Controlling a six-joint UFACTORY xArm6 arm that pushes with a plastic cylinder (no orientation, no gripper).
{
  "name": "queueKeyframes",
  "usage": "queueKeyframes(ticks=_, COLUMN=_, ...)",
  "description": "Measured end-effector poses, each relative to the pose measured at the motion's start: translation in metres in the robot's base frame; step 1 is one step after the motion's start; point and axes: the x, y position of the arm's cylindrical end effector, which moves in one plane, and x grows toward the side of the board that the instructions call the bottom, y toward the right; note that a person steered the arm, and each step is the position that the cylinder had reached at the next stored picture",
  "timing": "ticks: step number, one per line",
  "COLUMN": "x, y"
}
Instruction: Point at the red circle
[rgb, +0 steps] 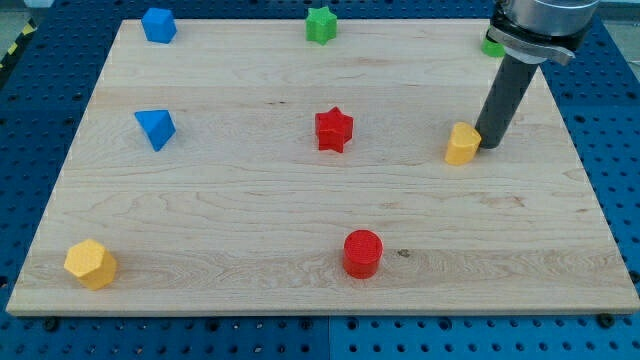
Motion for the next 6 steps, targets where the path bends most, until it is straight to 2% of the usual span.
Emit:
queueKeyframes(ticks=1, x=0.0, y=-0.012)
queueKeyframes(ticks=2, x=0.011, y=0.007)
queueKeyframes(ticks=3, x=0.072, y=0.041)
queueKeyframes(ticks=4, x=0.141, y=0.039)
queueKeyframes(ticks=5, x=0.181, y=-0.021)
queueKeyframes(ticks=6, x=0.191, y=-0.097)
